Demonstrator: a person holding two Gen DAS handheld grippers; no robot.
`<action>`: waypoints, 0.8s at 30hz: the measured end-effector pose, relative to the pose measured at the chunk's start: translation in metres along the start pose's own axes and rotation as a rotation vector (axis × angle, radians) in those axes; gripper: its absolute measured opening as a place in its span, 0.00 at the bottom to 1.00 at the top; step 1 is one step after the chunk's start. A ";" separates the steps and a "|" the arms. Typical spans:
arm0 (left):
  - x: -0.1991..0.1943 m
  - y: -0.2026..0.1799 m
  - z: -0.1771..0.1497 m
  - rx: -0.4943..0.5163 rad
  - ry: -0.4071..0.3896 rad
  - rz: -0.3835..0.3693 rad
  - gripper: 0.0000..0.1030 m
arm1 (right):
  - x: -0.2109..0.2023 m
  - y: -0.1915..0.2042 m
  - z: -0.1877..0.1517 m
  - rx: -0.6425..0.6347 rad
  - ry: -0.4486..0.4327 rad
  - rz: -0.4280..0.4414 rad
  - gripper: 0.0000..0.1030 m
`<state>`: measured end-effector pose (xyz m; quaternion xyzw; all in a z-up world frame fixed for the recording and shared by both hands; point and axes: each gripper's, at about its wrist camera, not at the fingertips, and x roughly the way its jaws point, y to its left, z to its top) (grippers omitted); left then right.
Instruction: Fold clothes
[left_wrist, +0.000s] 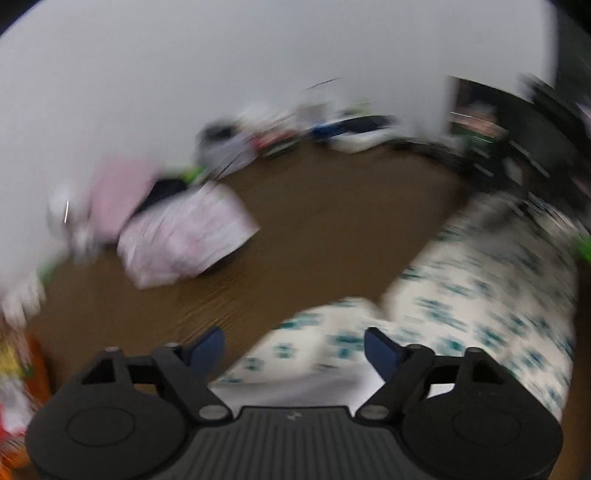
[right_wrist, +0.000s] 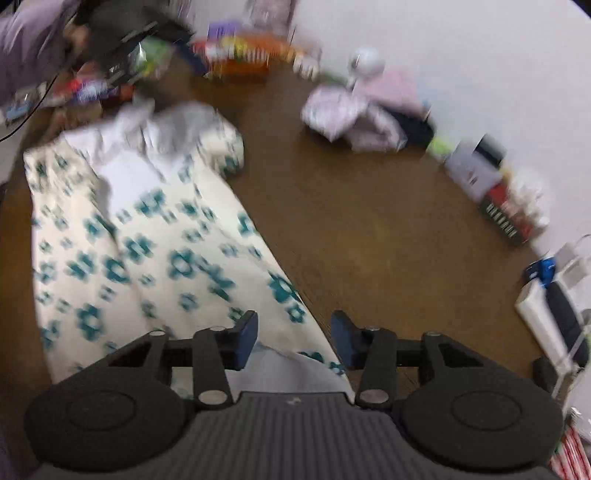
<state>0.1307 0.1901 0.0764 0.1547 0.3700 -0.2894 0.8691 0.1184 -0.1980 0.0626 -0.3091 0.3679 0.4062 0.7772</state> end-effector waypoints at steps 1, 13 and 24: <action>0.016 0.016 0.000 -0.049 0.035 -0.002 0.70 | 0.008 -0.004 0.000 -0.007 0.020 0.015 0.42; 0.046 0.053 -0.021 -0.154 0.090 -0.156 0.02 | 0.041 -0.018 -0.003 -0.029 0.045 0.133 0.02; -0.106 -0.053 -0.055 -0.057 -0.264 -0.062 0.00 | -0.043 0.054 -0.004 -0.297 -0.102 -0.109 0.01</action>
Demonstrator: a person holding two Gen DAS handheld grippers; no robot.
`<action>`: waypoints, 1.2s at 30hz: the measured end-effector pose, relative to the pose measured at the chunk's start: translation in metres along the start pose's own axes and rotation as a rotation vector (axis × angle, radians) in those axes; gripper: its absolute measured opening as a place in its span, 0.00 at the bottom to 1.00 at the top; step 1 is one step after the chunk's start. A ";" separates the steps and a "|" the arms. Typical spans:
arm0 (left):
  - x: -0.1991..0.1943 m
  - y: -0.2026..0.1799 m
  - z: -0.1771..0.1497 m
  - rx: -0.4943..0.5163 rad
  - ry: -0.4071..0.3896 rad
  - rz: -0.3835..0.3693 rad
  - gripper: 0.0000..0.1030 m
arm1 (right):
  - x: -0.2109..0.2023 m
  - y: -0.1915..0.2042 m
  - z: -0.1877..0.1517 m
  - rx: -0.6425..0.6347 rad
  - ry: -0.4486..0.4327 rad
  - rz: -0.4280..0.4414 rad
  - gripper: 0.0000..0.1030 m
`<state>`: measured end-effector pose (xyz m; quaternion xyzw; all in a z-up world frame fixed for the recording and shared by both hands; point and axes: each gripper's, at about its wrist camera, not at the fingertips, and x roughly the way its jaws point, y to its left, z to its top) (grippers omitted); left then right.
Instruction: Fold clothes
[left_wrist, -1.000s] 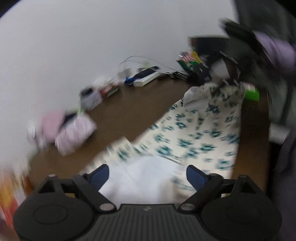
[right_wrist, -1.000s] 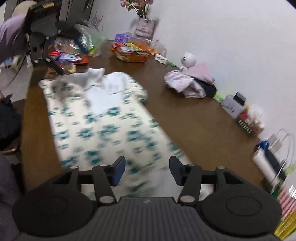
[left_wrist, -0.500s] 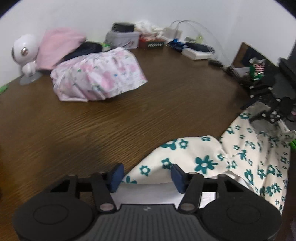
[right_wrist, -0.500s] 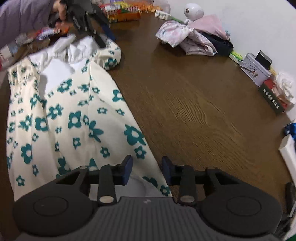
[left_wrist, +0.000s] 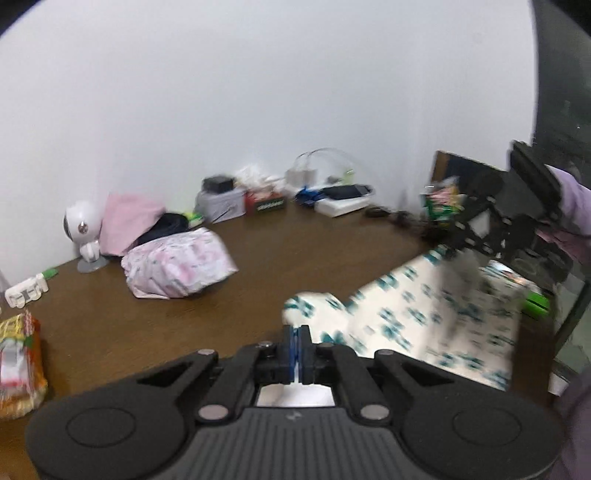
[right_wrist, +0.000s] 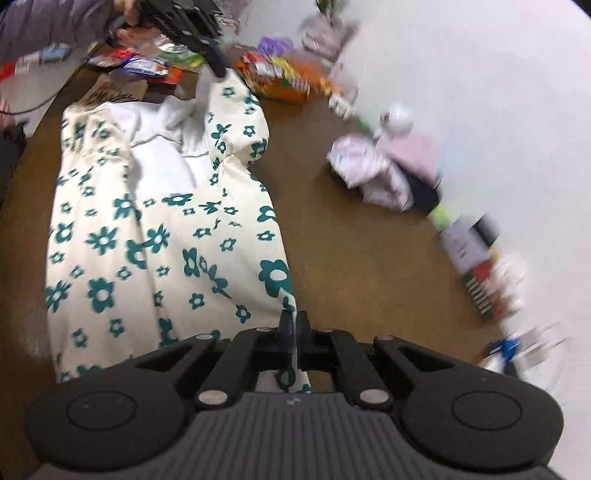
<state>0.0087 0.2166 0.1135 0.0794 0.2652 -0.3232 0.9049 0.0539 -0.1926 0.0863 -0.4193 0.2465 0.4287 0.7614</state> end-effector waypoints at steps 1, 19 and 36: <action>-0.009 -0.014 -0.011 -0.010 0.000 -0.005 0.00 | -0.003 0.012 -0.001 -0.033 0.006 -0.002 0.01; -0.006 -0.086 -0.015 0.067 0.000 -0.045 0.45 | 0.020 0.052 0.041 0.065 -0.139 0.133 0.31; 0.036 -0.142 -0.077 0.287 0.277 -0.028 0.08 | 0.033 0.103 0.055 -0.171 -0.083 0.182 0.15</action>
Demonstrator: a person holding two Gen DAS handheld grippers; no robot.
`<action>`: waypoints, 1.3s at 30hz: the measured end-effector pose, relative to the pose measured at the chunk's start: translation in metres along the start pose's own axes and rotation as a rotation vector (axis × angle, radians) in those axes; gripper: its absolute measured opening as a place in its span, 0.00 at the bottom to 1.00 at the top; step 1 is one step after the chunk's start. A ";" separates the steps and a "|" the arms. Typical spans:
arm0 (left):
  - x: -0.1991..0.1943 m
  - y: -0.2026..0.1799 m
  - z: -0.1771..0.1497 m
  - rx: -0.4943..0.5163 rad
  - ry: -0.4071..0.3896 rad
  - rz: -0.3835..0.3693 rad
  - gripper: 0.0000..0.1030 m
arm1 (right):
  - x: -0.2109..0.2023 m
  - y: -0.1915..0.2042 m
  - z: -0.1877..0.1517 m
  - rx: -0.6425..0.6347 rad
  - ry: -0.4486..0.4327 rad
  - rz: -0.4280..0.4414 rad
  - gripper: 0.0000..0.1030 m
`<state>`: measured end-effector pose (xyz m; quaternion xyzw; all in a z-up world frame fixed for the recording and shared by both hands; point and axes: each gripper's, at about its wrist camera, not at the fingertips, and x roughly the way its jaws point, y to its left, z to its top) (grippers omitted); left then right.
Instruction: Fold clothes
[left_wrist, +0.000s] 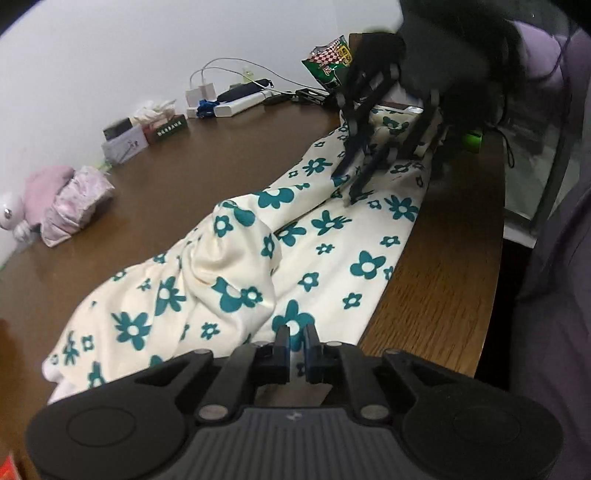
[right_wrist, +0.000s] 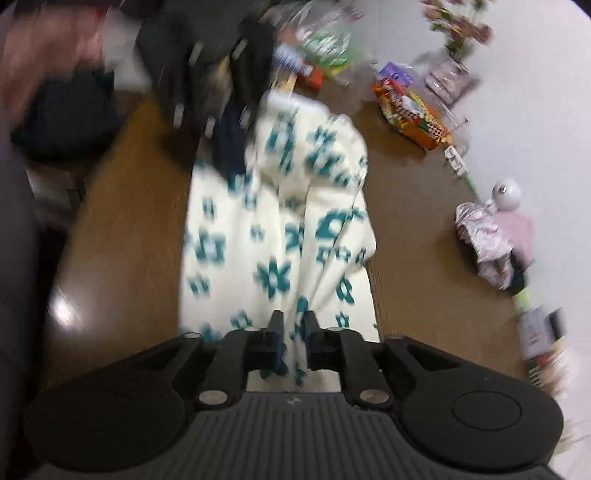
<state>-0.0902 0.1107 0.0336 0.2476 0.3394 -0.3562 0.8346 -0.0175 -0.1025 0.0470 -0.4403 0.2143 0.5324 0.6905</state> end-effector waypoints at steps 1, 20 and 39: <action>-0.003 -0.003 -0.001 0.013 0.003 -0.010 0.08 | -0.006 -0.009 0.005 0.051 -0.044 0.014 0.20; -0.012 0.060 0.002 -0.072 -0.040 0.123 0.15 | 0.075 -0.026 0.070 0.164 -0.159 -0.172 0.06; -0.077 0.088 -0.006 -0.386 -0.161 0.310 0.42 | 0.061 -0.012 0.063 0.276 -0.167 0.050 0.25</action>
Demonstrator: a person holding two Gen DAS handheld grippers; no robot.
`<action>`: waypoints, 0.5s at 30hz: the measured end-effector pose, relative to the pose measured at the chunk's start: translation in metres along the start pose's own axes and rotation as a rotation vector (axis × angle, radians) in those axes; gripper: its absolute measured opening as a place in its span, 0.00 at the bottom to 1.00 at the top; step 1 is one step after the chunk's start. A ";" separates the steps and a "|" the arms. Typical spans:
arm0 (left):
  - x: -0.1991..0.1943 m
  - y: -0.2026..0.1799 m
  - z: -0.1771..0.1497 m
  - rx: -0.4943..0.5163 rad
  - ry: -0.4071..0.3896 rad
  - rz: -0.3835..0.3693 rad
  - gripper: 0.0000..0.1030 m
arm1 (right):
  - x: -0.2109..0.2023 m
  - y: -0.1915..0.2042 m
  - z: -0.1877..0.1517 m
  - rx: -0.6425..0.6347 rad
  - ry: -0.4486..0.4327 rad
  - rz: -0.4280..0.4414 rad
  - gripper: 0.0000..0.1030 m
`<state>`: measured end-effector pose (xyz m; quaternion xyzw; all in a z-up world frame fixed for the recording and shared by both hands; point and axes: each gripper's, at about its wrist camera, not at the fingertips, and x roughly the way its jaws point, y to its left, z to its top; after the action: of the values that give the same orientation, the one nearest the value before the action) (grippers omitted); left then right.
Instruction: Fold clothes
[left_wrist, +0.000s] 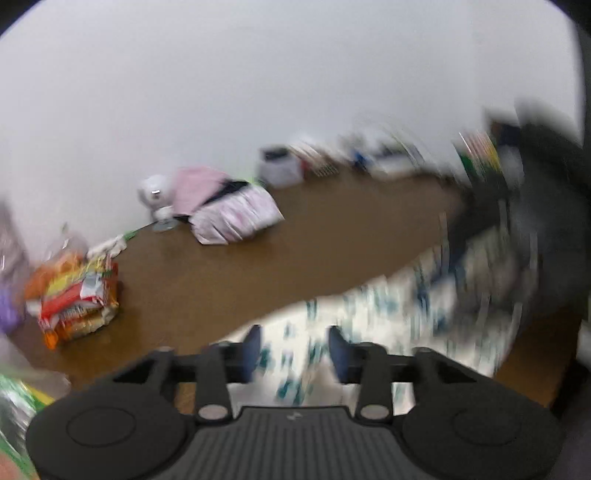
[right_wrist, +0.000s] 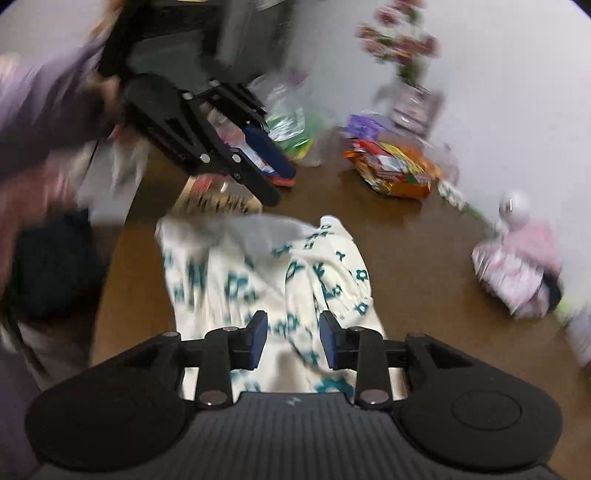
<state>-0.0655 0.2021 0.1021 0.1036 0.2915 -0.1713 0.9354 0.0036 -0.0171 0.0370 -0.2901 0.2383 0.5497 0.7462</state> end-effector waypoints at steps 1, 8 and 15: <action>0.011 -0.004 0.005 -0.053 0.001 -0.006 0.41 | 0.014 0.001 -0.001 0.035 0.039 -0.006 0.10; 0.081 -0.038 -0.012 -0.209 0.100 -0.007 0.41 | -0.032 0.021 -0.034 0.125 0.034 -0.158 0.42; 0.083 -0.047 -0.047 -0.227 0.076 0.059 0.42 | -0.164 -0.087 -0.143 0.756 0.084 -0.659 0.42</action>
<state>-0.0432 0.1515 0.0115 0.0121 0.3409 -0.1054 0.9341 0.0356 -0.2479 0.0601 -0.0812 0.3466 0.1480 0.9227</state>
